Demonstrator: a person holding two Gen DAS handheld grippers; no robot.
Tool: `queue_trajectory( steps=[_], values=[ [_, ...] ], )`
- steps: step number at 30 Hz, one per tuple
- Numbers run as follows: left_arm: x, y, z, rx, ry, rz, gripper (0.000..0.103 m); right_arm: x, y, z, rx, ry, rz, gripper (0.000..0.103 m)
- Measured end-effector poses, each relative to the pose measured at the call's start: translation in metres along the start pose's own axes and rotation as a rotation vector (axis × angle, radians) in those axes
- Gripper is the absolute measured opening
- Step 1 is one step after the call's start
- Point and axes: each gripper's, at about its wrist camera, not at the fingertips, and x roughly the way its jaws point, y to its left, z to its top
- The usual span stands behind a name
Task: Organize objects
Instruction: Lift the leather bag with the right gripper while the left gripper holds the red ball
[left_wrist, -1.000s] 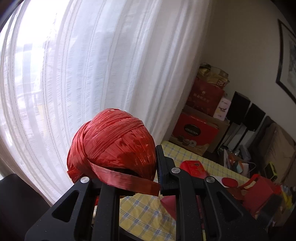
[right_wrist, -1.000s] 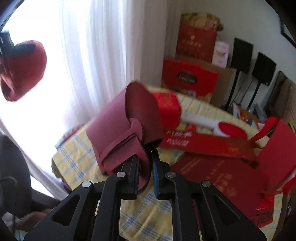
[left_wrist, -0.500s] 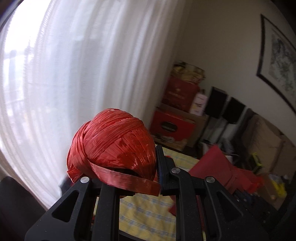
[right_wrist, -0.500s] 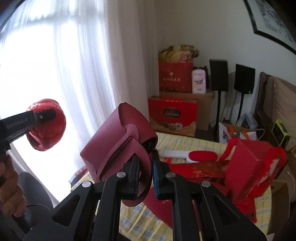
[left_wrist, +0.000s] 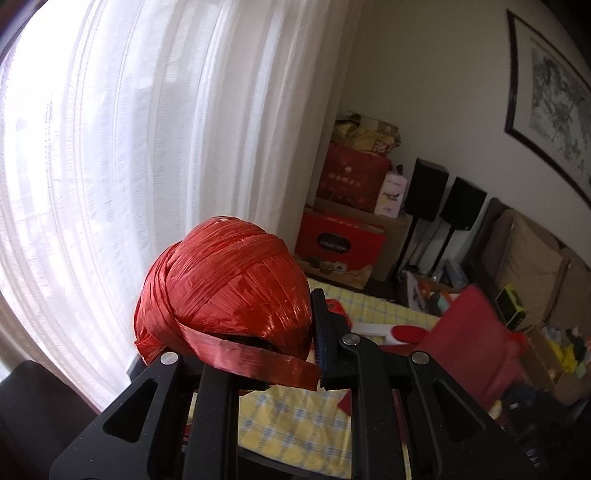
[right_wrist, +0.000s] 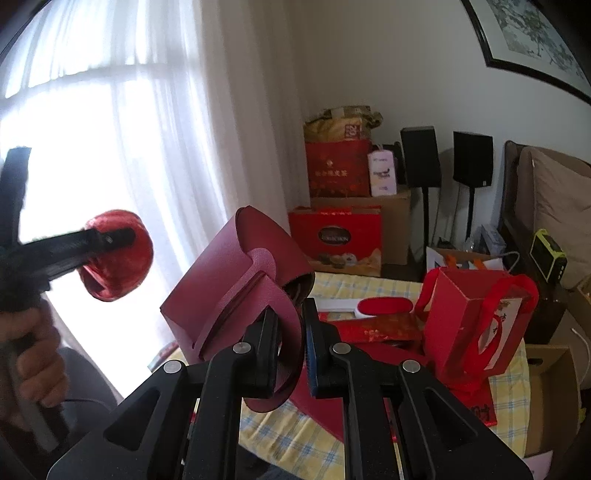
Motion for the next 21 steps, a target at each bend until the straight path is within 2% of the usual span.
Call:
queue_trajectory(
  steps=[5, 9, 13, 21],
  values=[
    [-0.005, 0.011, -0.005, -0.015, 0.011, 0.026, 0.016, -0.01, -0.003, 0.004, 0.011, -0.022, 0.011, 0.01],
    [-0.016, 0.014, -0.002, -0.035, -0.018, 0.022, 0.016, -0.015, -0.006, 0.004, 0.016, -0.024, 0.019, 0.01],
    [-0.021, 0.008, 0.001, -0.026, -0.037, 0.014, 0.016, -0.019, -0.008, 0.003, 0.025, -0.027, 0.024, 0.01],
    [-0.024, -0.017, -0.001, 0.015, -0.024, -0.038, 0.016, -0.028, -0.014, 0.007, 0.035, -0.038, 0.025, 0.011]
  ],
)
